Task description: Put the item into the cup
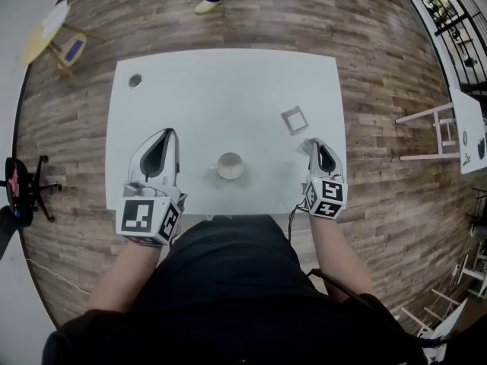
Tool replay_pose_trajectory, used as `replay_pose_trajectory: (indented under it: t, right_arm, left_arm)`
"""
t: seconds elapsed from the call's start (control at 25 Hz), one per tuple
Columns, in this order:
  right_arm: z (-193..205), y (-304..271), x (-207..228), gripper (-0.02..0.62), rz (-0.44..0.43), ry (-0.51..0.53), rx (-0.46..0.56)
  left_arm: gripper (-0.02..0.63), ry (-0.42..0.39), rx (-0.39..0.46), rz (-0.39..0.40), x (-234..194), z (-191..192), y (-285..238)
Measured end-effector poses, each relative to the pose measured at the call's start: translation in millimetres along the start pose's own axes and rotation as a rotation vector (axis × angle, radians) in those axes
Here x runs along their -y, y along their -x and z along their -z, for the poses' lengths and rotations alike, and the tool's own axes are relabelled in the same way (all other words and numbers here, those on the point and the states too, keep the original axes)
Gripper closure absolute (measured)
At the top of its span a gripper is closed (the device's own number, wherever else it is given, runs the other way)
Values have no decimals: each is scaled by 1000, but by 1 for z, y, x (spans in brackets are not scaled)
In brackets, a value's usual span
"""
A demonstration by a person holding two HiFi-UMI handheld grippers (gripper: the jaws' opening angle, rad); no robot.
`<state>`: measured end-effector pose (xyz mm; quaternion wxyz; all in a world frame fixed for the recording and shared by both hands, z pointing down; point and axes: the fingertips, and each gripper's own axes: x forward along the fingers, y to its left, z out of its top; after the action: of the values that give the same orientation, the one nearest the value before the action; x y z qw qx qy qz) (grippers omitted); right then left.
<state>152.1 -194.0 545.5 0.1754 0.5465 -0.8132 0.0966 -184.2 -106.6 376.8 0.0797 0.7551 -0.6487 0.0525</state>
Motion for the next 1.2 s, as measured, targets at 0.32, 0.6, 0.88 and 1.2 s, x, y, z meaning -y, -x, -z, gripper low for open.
replay_pose_trajectory:
  t: [0.32,0.6,0.88,1.2]
  right_arm:
    - [-43,9,10,565,24,14,86]
    - [-70,19,15,566,34,39,130]
    - [-64,22,2,566,-9,43,112]
    - [-52,13,-27,566,-100,63,80]
  left_arm:
    - [600,-30,104,4,0,-32,-4]
    - [600,-99,195,39,8,-60,-7]
    - [600,-35,176,-4,-4,-54,-1]
    - [600,-29,144,-49,-11,-44,18]
